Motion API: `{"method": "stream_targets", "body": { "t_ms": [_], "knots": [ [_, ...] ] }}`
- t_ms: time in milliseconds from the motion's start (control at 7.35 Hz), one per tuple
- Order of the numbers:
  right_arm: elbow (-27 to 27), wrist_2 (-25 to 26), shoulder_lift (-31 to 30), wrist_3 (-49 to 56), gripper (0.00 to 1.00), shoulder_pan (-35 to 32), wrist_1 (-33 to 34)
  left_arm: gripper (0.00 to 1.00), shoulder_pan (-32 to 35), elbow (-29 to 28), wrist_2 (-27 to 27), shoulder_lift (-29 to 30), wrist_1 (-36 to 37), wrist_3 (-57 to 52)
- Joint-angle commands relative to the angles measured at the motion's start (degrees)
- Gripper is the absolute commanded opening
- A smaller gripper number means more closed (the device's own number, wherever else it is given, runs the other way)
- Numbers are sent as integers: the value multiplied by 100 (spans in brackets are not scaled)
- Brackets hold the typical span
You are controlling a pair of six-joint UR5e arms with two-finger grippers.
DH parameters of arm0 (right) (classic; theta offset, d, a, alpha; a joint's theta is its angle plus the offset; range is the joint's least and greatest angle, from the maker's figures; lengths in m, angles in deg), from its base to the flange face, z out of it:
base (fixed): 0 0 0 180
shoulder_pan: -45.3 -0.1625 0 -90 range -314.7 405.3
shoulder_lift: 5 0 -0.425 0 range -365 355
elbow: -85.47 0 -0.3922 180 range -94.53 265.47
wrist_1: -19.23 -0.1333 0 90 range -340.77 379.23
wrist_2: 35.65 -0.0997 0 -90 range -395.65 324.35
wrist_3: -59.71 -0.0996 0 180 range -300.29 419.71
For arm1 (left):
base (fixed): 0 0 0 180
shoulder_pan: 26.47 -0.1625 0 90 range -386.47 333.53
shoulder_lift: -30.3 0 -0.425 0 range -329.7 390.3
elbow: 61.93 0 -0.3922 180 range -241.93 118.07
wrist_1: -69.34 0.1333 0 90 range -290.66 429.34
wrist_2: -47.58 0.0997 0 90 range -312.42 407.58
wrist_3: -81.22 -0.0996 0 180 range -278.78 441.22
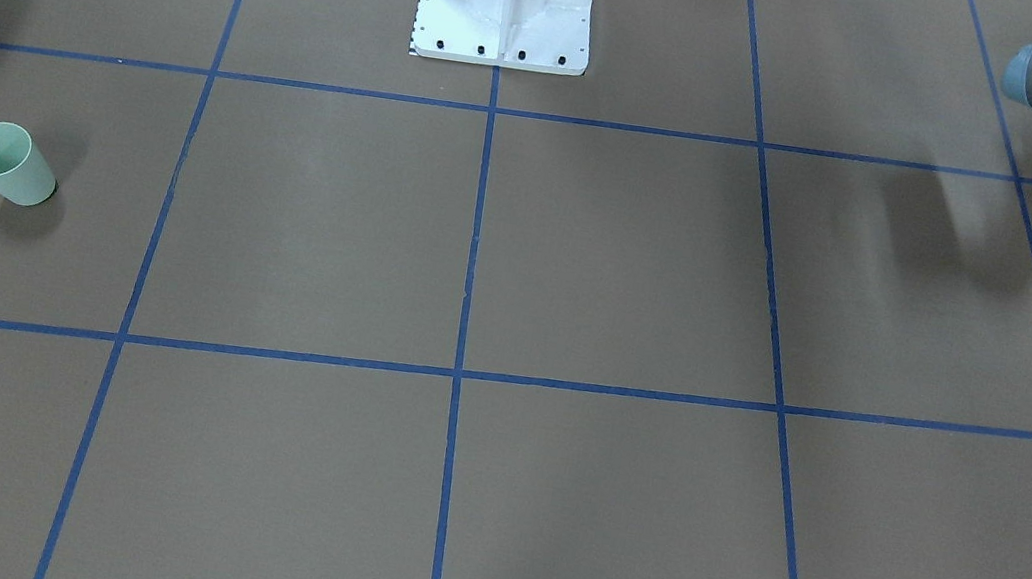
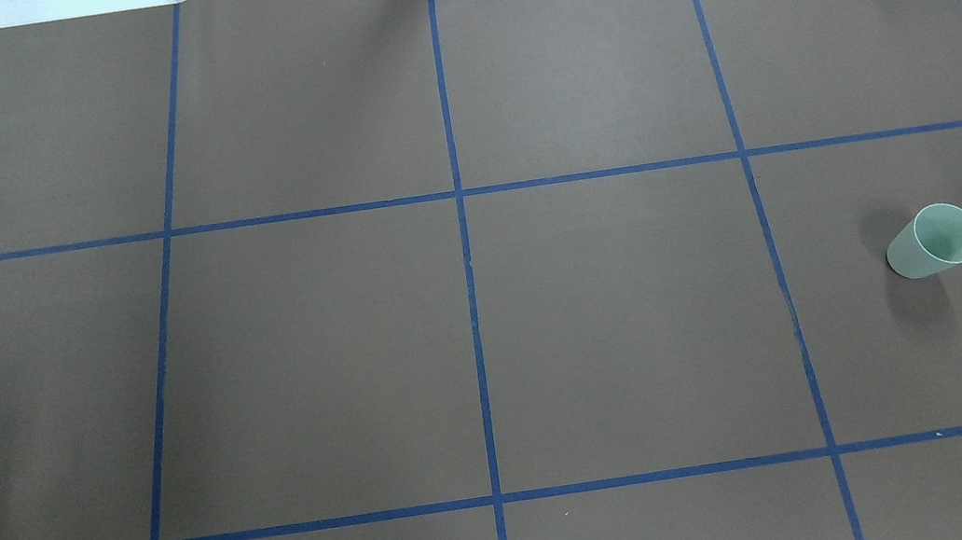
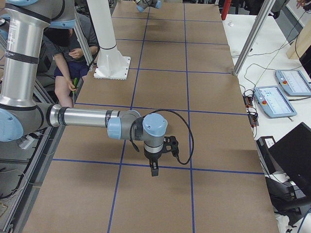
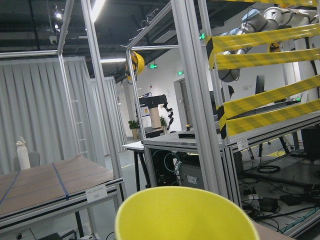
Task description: Transfer and stack yellow cup on green cup
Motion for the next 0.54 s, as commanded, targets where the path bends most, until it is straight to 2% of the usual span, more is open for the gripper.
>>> {"method": "stream_targets", "body": {
  "t_ms": [0, 408],
  "knots": [
    [7, 0, 28, -3, 100, 0, -18, 0, 57, 146, 904, 36, -55, -18],
    [16, 8, 37, -3, 100, 0, -18, 0, 636, 366, 2363, 81, -336, -263]
  ]
}}
